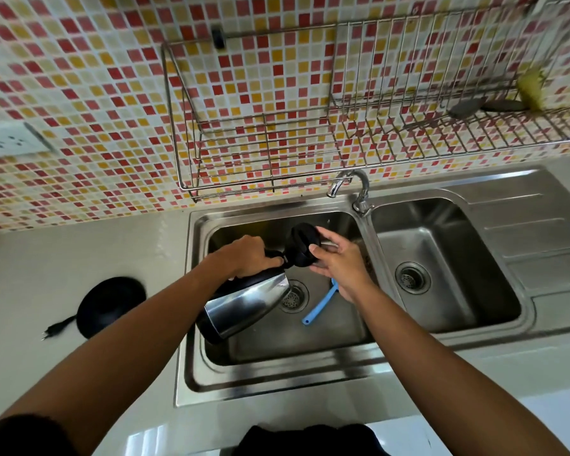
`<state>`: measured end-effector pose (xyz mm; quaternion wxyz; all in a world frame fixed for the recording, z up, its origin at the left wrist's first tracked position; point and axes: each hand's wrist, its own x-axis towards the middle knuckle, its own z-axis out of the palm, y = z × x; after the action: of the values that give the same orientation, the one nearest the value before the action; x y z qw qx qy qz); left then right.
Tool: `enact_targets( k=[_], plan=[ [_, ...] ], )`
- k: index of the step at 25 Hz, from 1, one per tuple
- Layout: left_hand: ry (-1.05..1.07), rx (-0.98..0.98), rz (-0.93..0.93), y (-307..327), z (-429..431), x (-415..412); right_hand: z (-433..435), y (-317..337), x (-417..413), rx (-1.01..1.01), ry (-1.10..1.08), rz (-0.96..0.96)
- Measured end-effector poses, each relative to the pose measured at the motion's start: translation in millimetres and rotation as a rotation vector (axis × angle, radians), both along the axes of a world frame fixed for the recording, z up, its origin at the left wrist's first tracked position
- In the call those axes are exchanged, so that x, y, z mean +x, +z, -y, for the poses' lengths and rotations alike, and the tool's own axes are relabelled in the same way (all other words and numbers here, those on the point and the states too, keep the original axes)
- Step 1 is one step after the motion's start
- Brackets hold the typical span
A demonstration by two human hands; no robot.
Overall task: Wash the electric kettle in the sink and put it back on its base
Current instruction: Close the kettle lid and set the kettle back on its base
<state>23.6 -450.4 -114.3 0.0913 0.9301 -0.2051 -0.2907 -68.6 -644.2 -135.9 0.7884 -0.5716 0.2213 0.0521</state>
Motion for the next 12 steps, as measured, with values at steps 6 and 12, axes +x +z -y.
enact_targets(
  k=[6, 12],
  plan=[
    [-0.055, 0.113, -0.049, 10, 22, 6, -5, -5, -1, -0.046, -0.057, 0.012],
    [-0.080, 0.150, -0.048, 3, 35, 6, 2, -15, -6, -0.043, -0.106, -0.018]
  ],
)
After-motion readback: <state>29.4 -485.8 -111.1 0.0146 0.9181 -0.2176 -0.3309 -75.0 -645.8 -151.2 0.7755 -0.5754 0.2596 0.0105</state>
